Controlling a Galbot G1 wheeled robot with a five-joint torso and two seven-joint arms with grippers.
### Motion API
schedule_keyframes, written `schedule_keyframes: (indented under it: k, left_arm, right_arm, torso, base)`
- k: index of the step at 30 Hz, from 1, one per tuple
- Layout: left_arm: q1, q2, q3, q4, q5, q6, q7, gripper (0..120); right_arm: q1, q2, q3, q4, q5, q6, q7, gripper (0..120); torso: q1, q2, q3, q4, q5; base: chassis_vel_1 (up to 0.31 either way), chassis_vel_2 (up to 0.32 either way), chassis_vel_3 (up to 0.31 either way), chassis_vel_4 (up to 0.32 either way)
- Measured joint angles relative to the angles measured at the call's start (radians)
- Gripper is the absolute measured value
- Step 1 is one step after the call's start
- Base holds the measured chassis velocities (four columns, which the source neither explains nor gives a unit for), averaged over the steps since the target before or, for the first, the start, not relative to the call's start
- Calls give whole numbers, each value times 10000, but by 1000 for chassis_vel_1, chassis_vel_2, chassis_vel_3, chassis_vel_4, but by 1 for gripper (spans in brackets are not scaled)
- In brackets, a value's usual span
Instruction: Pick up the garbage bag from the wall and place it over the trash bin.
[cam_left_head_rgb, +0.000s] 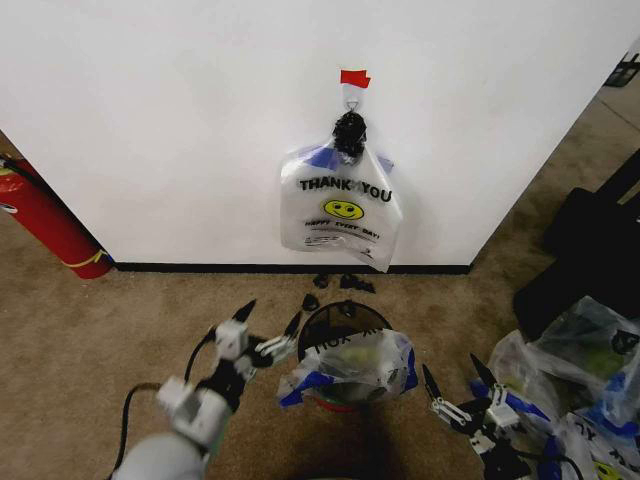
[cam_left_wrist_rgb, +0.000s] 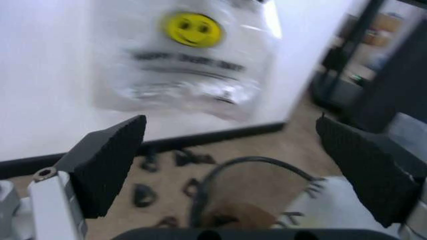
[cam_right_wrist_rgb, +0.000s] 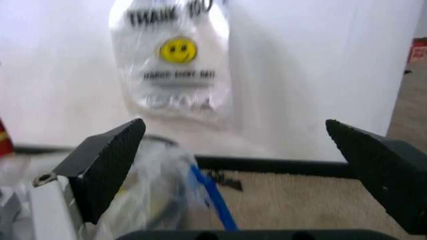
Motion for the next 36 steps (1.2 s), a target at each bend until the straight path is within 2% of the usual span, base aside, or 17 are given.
schedule_keyframes:
  k: [3, 5, 6, 7, 9, 10, 11, 13, 17, 21, 23, 27, 29, 34, 36]
  left_arm:
    - [-244, 123, 7, 143, -186, 414, 349, 100]
    - [-722, 200, 191, 393, -399, 1227, 693, 100]
    - [-1368, 203, 517, 706, -680, 1866, 979, 100]
    - [-1964, 203, 803, 992, -830, 2222, 1237, 100]
    - [-2252, 205, 944, 1131, -875, 2350, 1334, 100]
    - [-2986, 221, 1302, 1561, -978, 2611, 1603, 100]
    - [-3125, 225, 1367, 1653, -1000, 2659, 1653, 100]
    - [-4231, 163, 1842, 2461, -1242, 2922, 1867, 100]
    - [-4988, 44, 2045, 2969, -1743, 3362, 2181, 100]
    - [-6189, -122, 2636, 3968, -2005, 4316, 3483, 100]
    - [-6260, -154, 2684, 4063, -1968, 4354, 3644, 100]
    - [-7012, -636, 3456, 5021, -1621, 4591, 4908, 100]
    - [-7124, -690, 3595, 5130, -1593, 4596, 4972, 100]
    - [-7957, -1110, 4710, 6092, -1142, 4365, 5260, 99]
    - [-8018, -1169, 4786, 6221, -1086, 4304, 5270, 99]
  right_arm:
    - [13, 3, -73, 154, 306, -32, 5, 100]
    - [-63, 12, -129, 437, 411, -319, 93, 100]
    - [-316, 174, -134, 678, 360, -416, 209, 100]
    - [-545, 369, -139, 855, 256, -391, 298, 100]
    - [-613, 440, -142, 917, 222, -367, 320, 100]
    - [-819, 659, -156, 1124, 97, -259, 343, 100]
    - [-871, 723, -158, 1174, 64, -221, 347, 100]
    - [-1125, 1045, -184, 1427, -108, 6, 318, 100]
    - [-1283, 1213, -162, 1560, -164, 51, 310, 100]
    - [-1349, 1243, 114, 1521, -142, 48, 431, 100]
    - [-1362, 1241, 120, 1520, -143, 47, 436, 100]
    - [-1452, 1217, 211, 1708, -161, -139, 609, 100]
    - [-1452, 1204, 235, 1733, -157, -168, 641, 100]
    - [-1516, 1114, 420, 1869, -36, -253, 679, 100]
    - [-1536, 1114, 433, 1888, -12, -253, 662, 100]
  torso:
    - [0, 0, 0, 11, 3]
    - [0, -1, 0, 23, 6]
    - [0, 0, 1, 20, -2]
    - [0, -1, 1, 4, -6]
    - [0, -1, 1, 3, -4]
    - [0, 0, 0, -1, 4]
    - [0, 0, 1, 0, 3]
    - [0, -1, 1, 8, 0]
    - [0, 0, 1, 9, -2]
    - [0, -1, 1, 10, 3]
    - [0, 0, 1, 10, 3]
    - [0, -1, 0, 8, 3]
    - [0, -1, 0, 9, 2]
    - [0, 0, 0, 9, 4]
    - [0, -1, 0, 9, 5]
  base:
    - [0, 0, 0, 0]
    - [0, 0, 0, 0]
    - [0, 0, 0, 0]
    - [0, 0, 0, 0]
    - [0, 0, 0, 0]
    - [0, 0, 0, 0]
    - [0, 0, 0, 0]
    - [0, 0, 0, 0]
    - [0, 0, 0, 0]
    - [0, 0, 0, 0]
    - [0, 0, 0, 0]
    - [0, 0, 0, 0]
    - [0, 0, 0, 0]
    - [0, 0, 0, 0]
    - [0, 0, 0, 0]
